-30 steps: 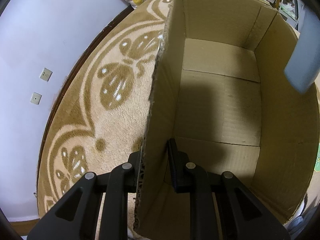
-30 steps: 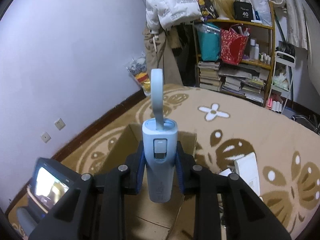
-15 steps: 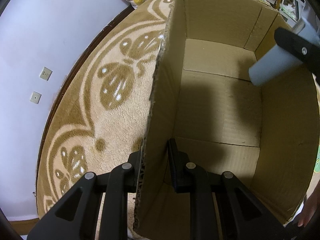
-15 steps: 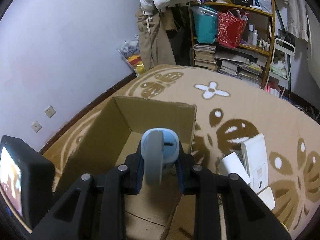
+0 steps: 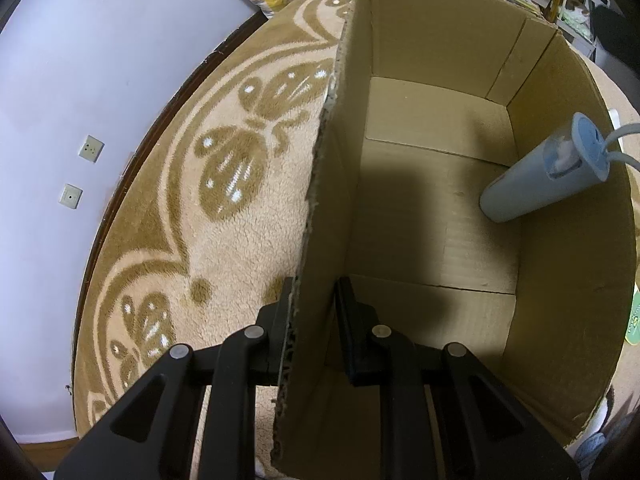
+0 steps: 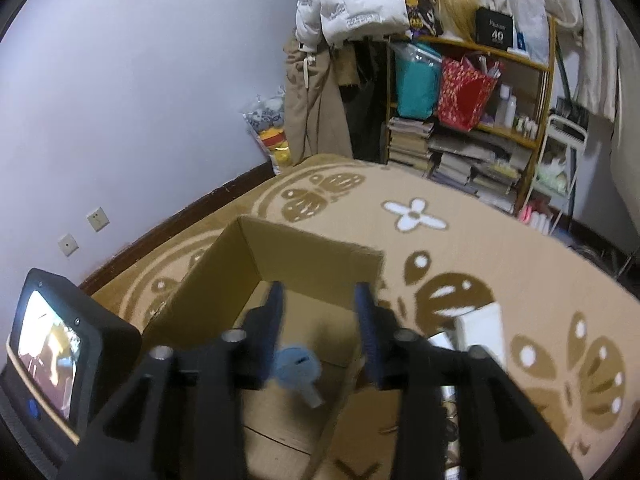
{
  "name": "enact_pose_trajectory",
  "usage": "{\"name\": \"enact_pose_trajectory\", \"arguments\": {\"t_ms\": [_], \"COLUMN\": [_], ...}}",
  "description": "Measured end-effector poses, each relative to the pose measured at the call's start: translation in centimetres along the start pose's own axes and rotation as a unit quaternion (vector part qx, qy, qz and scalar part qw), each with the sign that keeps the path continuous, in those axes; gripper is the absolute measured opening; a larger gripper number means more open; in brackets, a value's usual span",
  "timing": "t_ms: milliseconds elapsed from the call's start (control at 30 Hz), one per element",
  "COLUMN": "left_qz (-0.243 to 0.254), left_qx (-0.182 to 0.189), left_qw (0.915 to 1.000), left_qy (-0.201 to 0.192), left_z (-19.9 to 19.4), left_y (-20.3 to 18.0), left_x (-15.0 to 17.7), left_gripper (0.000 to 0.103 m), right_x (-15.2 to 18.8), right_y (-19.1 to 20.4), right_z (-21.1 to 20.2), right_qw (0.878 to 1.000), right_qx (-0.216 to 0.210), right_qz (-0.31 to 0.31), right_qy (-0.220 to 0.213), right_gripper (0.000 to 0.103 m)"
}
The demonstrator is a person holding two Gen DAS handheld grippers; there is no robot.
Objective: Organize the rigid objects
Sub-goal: 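Lift the power bank with the right tool, lower it into the box, open, then move the right tool to the bunch of keys and grasp them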
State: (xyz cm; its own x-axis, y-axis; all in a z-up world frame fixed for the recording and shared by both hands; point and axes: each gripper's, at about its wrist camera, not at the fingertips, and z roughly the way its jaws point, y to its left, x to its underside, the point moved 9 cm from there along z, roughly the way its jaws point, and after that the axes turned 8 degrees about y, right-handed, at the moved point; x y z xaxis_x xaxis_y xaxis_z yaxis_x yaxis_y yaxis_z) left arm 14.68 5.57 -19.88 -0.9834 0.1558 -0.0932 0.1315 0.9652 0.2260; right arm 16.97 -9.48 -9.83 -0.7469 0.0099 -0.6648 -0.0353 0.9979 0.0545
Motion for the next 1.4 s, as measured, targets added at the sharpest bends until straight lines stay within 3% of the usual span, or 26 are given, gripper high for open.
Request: {"name": "enact_pose_trajectory", "arguments": {"t_ms": [133,300,700,1100,1233,1400], "left_qz": [0.000,0.002,0.003,0.006,0.007,0.008], "left_qx": [0.001,-0.002,-0.003,-0.008,-0.010,-0.012], "left_qw": [1.0000,1.0000,1.0000,1.0000,0.9999,0.9999], "left_qy": [0.000,0.000,0.000,0.000,0.000,0.000], "left_z": [0.0,-0.1,-0.1,-0.1,-0.1,0.0], "left_y": [0.0,0.0,0.0,-0.2,-0.3,-0.3], "left_x": [0.0,0.0,0.0,0.0,0.0,0.0], "left_gripper": [0.018,0.018,0.018,0.018,0.019,0.019], "right_x": [0.5,1.8,6.7,8.8,9.7,11.2], "right_y": [-1.7,-4.6,-9.6,-9.9,-9.7,-9.6], "right_z": [-1.0,-1.5,0.3,2.6,3.6,4.3], "right_qw": [1.000,0.999,0.995,0.995,0.994,0.992], "right_qx": [0.008,0.011,0.023,0.020,0.011,0.014], "right_qz": [0.012,0.044,0.089,0.076,0.080,0.083], "right_qy": [-0.002,0.006,0.047,0.056,0.071,0.093], "right_gripper": [0.078,0.089,0.089,0.089,0.082,0.082]}}
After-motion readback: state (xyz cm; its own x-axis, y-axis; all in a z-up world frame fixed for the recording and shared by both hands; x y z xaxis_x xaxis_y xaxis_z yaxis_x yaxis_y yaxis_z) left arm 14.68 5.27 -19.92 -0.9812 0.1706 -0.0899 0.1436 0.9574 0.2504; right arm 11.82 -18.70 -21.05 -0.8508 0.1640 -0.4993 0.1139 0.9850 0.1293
